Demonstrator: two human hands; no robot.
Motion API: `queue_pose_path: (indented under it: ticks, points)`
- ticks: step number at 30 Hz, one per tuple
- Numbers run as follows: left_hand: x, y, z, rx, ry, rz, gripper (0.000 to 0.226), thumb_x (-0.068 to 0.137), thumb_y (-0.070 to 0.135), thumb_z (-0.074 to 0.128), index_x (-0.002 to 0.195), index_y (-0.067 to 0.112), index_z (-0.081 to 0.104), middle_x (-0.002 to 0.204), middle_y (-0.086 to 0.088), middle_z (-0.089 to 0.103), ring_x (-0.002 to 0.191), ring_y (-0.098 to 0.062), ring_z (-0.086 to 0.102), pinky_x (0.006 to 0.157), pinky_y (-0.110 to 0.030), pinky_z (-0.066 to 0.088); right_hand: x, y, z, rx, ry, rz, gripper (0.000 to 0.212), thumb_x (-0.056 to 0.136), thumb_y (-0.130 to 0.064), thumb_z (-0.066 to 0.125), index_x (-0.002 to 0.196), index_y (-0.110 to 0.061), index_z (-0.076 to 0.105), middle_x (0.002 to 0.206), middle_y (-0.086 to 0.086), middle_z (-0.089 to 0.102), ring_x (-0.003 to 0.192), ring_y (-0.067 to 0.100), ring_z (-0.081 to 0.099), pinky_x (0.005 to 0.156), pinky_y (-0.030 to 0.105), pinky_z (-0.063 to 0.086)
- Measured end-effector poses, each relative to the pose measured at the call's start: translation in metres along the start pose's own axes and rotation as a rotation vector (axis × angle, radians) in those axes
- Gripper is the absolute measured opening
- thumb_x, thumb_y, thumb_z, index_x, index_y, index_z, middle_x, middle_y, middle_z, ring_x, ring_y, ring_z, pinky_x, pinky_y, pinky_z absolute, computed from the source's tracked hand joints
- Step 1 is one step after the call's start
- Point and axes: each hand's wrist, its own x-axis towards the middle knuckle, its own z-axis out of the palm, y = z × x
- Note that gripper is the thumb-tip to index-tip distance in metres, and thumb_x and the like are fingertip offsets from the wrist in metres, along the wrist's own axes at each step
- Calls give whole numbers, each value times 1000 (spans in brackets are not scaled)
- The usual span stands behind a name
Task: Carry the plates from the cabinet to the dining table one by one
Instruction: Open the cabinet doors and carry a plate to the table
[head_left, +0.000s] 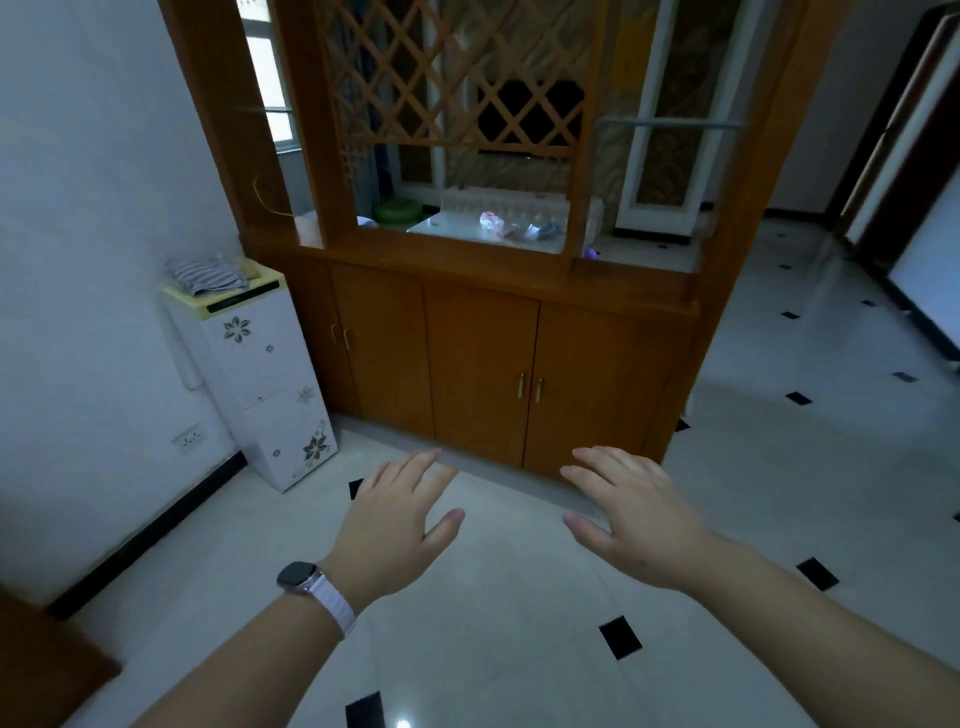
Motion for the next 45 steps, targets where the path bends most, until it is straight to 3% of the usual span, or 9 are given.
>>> queue_pose_path:
  ticks: [3,7,16,25,32,40,45]
  points:
    - [31,-5,16,-52,12,14,47,91,51,44,124,21,59,132,-5,58,118,-24,53,98,-40,40,21,16,7,22,8,25,73,87,-67,13,147,-31,34,155,-7,31,144,15,22,115,38,19]
    - [80,-5,47,-93,3,49,47,91,50,46,127,22,56,134,-5,57,119,-26,52,98,-43,40,55,49,29,18,-16,37,63,94,-62,25,148,-31,32,157,-6,28,145,16,19,116,37,17]
    - [197,-34,120,-20,-82,-4,47,91,50,47,126,21,58,134,-4,57,119,-23,52,98,-39,40,188,144,82,158,-51,59,60,96,-61,29,150,-34,27,159,-9,23,145,13,16,116,34,14]
    - [315,-54,155,-2,-76,-40,46,90,45,51,127,20,58,136,-5,54,121,-25,51,95,-38,41,291,233,72,176,-5,-7,62,96,-59,32,150,-28,30,157,-4,27,144,15,20,115,36,17]
    - [363,-69,174,35,-133,7,46,89,45,49,128,21,57,138,-7,53,125,-28,49,101,-46,40,333,257,71,153,22,1,59,96,-56,33,148,-28,33,156,-4,31,143,16,22,114,36,18]
    - [407,-113,215,29,-193,90,48,86,48,51,127,23,57,135,-4,56,125,-26,51,103,-45,37,375,269,95,124,-25,53,61,94,-59,32,145,-26,39,152,-2,36,141,18,28,113,38,24]
    - [444,-158,245,0,-280,129,51,85,49,48,127,23,58,133,-4,58,123,-27,53,102,-47,39,417,273,112,120,-62,144,62,95,-60,31,147,-27,35,156,-3,30,143,16,21,114,37,18]
